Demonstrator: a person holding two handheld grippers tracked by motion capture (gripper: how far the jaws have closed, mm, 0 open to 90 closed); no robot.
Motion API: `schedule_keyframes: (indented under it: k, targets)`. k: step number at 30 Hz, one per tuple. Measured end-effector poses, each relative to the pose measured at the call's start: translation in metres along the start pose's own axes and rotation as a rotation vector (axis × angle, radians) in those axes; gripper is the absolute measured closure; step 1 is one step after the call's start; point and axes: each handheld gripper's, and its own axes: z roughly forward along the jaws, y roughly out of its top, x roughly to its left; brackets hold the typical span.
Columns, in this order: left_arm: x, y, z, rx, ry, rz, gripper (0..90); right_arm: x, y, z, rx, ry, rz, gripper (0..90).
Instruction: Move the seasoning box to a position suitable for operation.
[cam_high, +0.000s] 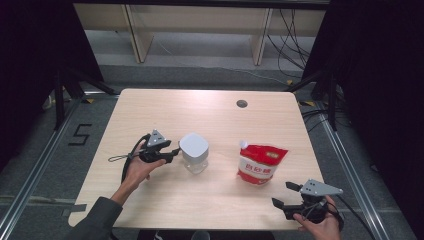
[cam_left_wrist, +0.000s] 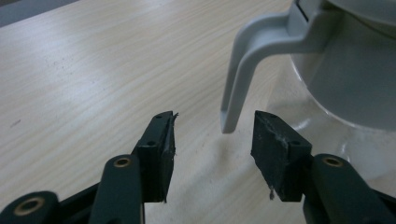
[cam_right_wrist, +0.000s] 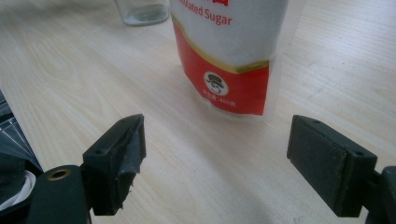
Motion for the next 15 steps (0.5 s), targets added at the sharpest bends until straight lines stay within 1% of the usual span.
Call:
schedule_keyframes:
  k: [1, 2, 3, 4, 5, 6, 7, 8, 9, 10, 11, 12, 13, 14, 15]
  targets:
    - [0.000, 0.003, 0.001, -0.012, -0.016, 0.038, 54.3, 0.000, 0.000, 0.000, 0.002, -0.003, 0.000, 20.4]
    - [-0.001, 0.005, 0.003, -0.007, -0.024, 0.053, 56.0, 0.000, 0.000, 0.000, 0.003, -0.005, -0.003, 20.4]
    - [-0.003, 0.005, 0.005, -0.020, -0.026, 0.060, 57.6, 0.000, 0.000, 0.000, 0.004, -0.007, -0.003, 20.4]
    - [-0.004, 0.006, 0.007, -0.018, -0.032, 0.078, 59.4, -0.003, 0.000, 0.000, -0.003, -0.018, -0.035, 20.4]
    - [-0.003, 0.008, 0.008, -0.011, -0.043, 0.103, 61.5, -0.003, 0.000, 0.000, 0.000, -0.014, -0.033, 20.4]
    - [-0.003, 0.008, 0.008, -0.011, -0.043, 0.103, 64.1, -0.003, 0.000, 0.000, 0.000, -0.014, -0.033, 20.4]
    - [-0.004, 0.010, 0.011, -0.004, -0.023, 0.124, 67.1, -0.003, 0.000, 0.000, -0.002, -0.012, -0.027, 20.4]
    - [-0.004, 0.010, 0.011, -0.004, -0.023, 0.124, 68.7, -0.003, 0.000, 0.000, -0.002, -0.012, -0.027, 20.4]
    - [-0.006, 0.012, 0.013, -0.014, -0.041, 0.122, 72.5, -0.002, 0.000, 0.000, -0.001, -0.013, -0.028, 20.4]
    - [-0.006, 0.012, 0.013, -0.014, -0.041, 0.122, 76.0, -0.002, 0.000, 0.000, -0.001, -0.013, -0.028, 20.4]
    - [-0.008, 0.012, 0.014, -0.028, -0.040, 0.129, 78.7, -0.002, 0.000, 0.000, 0.003, -0.013, -0.029, 20.4]
    - [-0.008, 0.012, 0.014, -0.028, -0.040, 0.129, 79.2, -0.002, 0.000, 0.000, 0.003, -0.013, -0.029, 20.4]
    - [-0.009, 0.011, 0.013, -0.038, -0.047, 0.082, 79.7, -0.002, 0.000, 0.000, 0.002, -0.004, -0.020, 20.5]
    - [-0.009, 0.011, 0.013, -0.038, -0.047, 0.082, 80.1, -0.002, 0.000, 0.000, 0.002, -0.004, -0.020, 20.5]
    - [-0.008, 0.010, 0.011, -0.029, -0.039, 0.064, 80.3, -0.002, 0.000, 0.000, 0.008, -0.003, -0.014, 20.5]
